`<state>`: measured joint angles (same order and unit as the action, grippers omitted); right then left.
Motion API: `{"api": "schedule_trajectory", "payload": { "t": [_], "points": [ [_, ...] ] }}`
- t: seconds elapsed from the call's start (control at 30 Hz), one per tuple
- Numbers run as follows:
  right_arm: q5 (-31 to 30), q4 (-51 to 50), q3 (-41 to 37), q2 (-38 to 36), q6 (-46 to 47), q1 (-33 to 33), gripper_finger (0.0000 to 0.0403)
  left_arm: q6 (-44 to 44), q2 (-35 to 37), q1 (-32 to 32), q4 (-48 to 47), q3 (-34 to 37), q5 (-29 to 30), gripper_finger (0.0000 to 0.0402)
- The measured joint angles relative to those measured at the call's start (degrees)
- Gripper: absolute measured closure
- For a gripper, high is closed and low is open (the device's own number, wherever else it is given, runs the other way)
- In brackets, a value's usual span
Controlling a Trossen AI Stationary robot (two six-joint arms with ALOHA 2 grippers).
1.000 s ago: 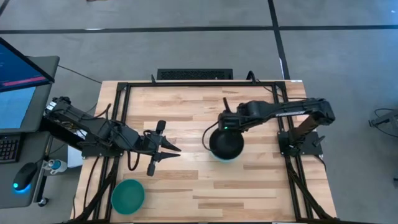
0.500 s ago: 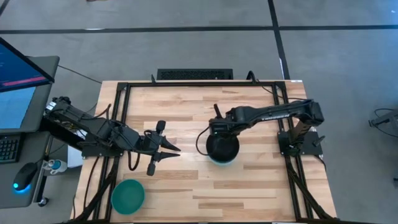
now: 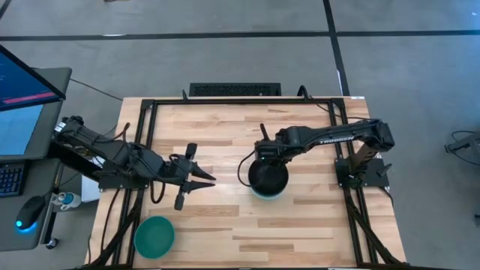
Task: Nest bowls inside each other
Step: Stack the green bowl on top of the black bowl
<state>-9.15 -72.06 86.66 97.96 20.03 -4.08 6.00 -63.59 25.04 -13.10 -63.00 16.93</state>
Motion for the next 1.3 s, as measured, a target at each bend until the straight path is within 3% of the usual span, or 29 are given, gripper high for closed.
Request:
{"api": "schedule_trajectory", "payload": {
  "t": [0.13, 0.27, 0.43, 0.6, 0.83, 0.93, 1.07, 1.3],
  "points": [
    [0.6, -3.8, 4.0, -0.8, 0.0, -0.4, 0.0295, 0.8, 1.9, 0.0, -1.5, 0.0, 0.8, 0.0341],
    [4.1, -7.3, 10.1, -0.7, 2.2, -1.2, 0.0295, 10.2, 3.1, 0.0, -13.7, 0.0, 1.8, 0.0341],
    [9.3, -6.7, 18.8, -0.7, 4.9, -3.1, 0.0295, 20.9, 3.5, 1.1, -26.6, 0.0, -2.6, 0.0341],
    [9.5, 1.5, 24.6, -0.8, 4.9, -7.2, 0.0295, 26.3, 4.7, 2.4, -35.0, 0.0, -6.8, 0.0341],
    [9.0, 17.5, 25.1, 0.6, 1.1, -13.9, 0.0295, 32.3, 6.7, 4.6, -37.8, 0.0, -14.1, 0.0341],
    [2.6, 18.7, 24.8, 1.8, 0.9, -17.1, 0.0296, 32.6, 6.3, 6.4, -38.5, 0.0, -14.7, 0.0341],
    [-12.1, 17.9, 24.1, 4.7, 1.2, -21.3, 0.0296, 32.6, 5.7, 8.9, -40.7, 0.0, -14.3, 0.0341],
    [-21.9, 23.6, 24.3, 11.7, 5.4, -24.2, 0.0296, 30.9, 5.5, 14.9, -40.7, 1.7, -14.3, 0.0341]
  ]
}}
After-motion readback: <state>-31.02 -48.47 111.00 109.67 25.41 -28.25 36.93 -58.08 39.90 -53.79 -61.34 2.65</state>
